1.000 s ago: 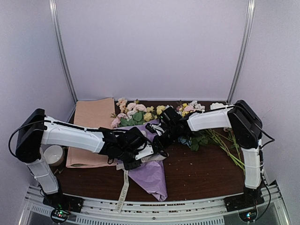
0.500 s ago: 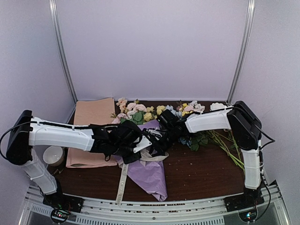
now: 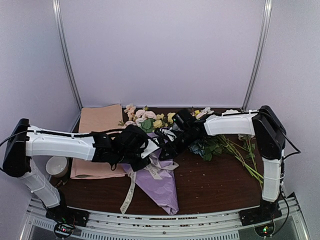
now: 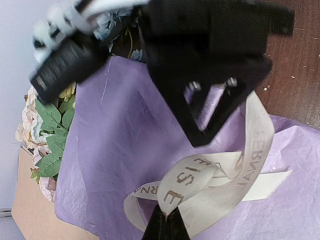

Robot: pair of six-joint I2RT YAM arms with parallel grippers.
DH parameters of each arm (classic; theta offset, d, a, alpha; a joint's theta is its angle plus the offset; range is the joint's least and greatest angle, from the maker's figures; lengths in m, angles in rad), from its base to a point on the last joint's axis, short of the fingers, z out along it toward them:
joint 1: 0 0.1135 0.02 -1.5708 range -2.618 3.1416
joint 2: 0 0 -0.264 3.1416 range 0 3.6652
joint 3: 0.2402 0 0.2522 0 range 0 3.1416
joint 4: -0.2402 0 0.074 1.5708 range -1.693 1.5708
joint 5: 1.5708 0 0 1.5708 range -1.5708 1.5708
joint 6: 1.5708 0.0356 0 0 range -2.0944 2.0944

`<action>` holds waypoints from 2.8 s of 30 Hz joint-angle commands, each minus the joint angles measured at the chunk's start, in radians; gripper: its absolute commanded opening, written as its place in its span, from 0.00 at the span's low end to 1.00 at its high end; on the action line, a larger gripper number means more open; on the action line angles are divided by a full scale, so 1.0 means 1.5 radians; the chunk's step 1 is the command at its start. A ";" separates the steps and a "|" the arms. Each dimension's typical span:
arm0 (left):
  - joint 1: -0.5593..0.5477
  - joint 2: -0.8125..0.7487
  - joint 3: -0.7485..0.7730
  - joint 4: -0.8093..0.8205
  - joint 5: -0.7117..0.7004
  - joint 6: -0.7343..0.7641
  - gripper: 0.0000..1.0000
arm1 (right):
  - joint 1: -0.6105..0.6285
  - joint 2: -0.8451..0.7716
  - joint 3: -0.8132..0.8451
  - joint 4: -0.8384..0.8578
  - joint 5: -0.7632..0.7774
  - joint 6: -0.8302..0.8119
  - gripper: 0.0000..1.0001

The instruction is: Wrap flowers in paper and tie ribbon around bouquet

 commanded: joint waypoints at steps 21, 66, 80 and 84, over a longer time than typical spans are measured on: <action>0.089 0.034 -0.088 0.132 0.008 -0.229 0.00 | 0.145 -0.147 -0.216 0.263 0.240 0.053 0.31; 0.132 0.033 -0.216 0.283 0.125 -0.298 0.00 | 0.200 -0.293 -0.383 0.515 0.288 -0.043 0.46; 0.165 0.047 -0.218 0.312 0.207 -0.304 0.00 | 0.254 -0.165 -0.288 0.421 0.399 -0.152 0.53; 0.178 0.051 -0.219 0.322 0.219 -0.312 0.00 | 0.261 -0.123 -0.269 0.409 0.434 -0.179 0.52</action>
